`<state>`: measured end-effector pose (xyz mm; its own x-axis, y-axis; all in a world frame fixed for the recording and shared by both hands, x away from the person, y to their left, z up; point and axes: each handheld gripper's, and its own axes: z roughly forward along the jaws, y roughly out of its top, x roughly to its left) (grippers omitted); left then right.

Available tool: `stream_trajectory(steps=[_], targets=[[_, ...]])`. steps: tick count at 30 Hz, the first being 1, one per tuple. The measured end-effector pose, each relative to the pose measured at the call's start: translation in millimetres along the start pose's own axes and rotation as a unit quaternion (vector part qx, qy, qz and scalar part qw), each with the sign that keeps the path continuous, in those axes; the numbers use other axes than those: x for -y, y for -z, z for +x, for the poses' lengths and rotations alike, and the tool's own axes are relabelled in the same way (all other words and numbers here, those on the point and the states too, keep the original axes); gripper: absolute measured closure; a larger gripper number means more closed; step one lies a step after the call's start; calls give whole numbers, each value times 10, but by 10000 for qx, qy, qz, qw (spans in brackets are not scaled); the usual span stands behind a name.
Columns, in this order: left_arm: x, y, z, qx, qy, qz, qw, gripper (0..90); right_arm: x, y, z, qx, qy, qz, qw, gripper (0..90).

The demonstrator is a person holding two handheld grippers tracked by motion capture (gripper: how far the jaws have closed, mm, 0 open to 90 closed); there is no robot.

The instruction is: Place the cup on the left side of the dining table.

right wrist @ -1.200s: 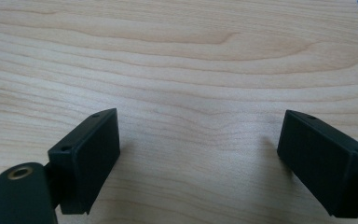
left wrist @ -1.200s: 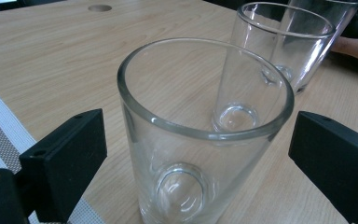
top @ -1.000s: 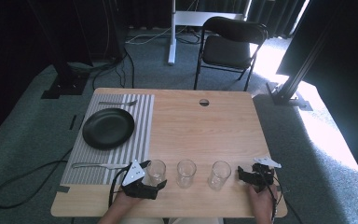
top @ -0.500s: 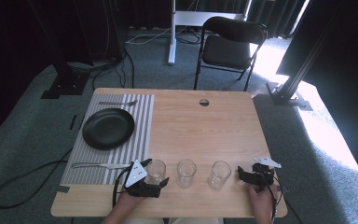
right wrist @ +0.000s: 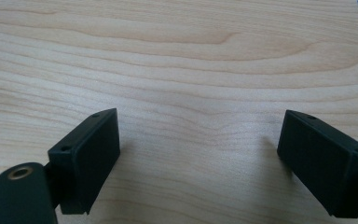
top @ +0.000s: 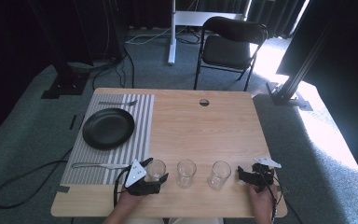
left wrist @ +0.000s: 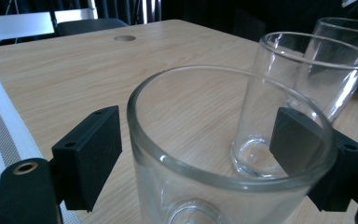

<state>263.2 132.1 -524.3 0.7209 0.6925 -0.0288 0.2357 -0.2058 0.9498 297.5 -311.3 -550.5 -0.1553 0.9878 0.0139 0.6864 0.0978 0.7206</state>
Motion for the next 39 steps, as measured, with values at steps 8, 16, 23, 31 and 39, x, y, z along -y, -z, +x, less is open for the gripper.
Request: stream_trajectory(steps=[8, 16, 23, 31, 39], targets=[[2, -19, -33, -39, -148, -23, 9999, 285, 0, 0, 0, 0, -3, 2, 10000, 123], [-23, -22, -56, -142, -155, 72, 9998, 291, 0, 0, 0, -3, -4, 3, 10000, 123], [-66, -26, -41, -115, -128, 178, 9997, 293, 0, 0, 0, -3, -4, 3, 10000, 123], [-212, 18, -20, -185, -121, 140, 9997, 293, 0, 0, 1, -1, -8, 5, 10000, 123], [-323, 51, 44, -209, -183, 170, 9995, 293, 0, 1, 0, -2, -6, 4, 10000, 123]])
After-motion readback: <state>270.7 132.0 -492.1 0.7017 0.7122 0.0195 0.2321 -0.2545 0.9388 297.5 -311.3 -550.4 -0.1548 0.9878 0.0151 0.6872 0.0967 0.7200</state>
